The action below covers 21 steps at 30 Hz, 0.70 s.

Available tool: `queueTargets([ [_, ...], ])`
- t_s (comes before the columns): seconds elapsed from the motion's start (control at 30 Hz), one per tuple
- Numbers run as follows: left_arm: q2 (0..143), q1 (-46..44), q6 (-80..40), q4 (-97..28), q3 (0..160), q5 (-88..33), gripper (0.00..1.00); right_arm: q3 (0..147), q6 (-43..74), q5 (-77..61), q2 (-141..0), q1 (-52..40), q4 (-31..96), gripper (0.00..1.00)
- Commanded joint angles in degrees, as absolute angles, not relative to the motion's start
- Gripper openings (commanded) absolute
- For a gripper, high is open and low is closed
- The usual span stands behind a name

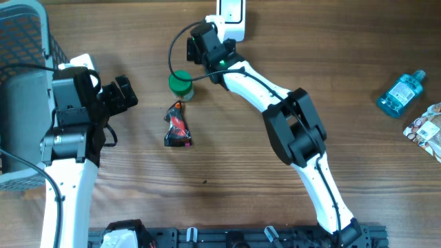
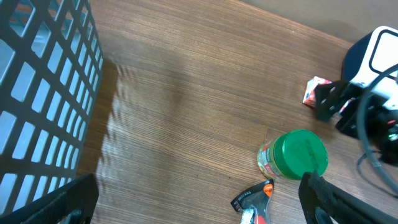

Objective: Scan the item barcode

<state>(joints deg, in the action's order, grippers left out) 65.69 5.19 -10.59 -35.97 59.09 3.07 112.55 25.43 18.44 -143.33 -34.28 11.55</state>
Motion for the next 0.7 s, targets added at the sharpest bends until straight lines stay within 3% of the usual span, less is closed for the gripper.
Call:
queueTargets([
  [0.0,65.6,5.0,-10.9,-35.8,59.5,2.6,1.0,113.3,25.9,18.0,-146.7,-34.1,11.9,1.0],
  [0.27,65.6,5.0,-10.9,-35.8,59.5,2.6,1.0,113.3,26.2,16.0,-149.8,-34.2,10.7,1.0],
  [0.33,65.6,5.0,-10.9,-35.8,59.5,2.6,1.0,113.3,26.1,16.1,-149.8,-34.2,10.4,0.95],
  [0.43,65.6,5.0,-10.9,-35.8,59.5,2.6,1.0,113.3,25.9,16.1,-149.8,-34.2,9.9,0.62],
  [0.57,65.6,5.0,-10.9,-35.8,59.5,2.6,1.0,113.3,26.0,16.6,-149.8,-34.2,10.0,0.34],
  [0.67,65.6,5.0,-10.9,-35.8,59.5,2.6,1.0,113.3,25.9,18.7,-149.8,-34.2,10.3,0.23],
])
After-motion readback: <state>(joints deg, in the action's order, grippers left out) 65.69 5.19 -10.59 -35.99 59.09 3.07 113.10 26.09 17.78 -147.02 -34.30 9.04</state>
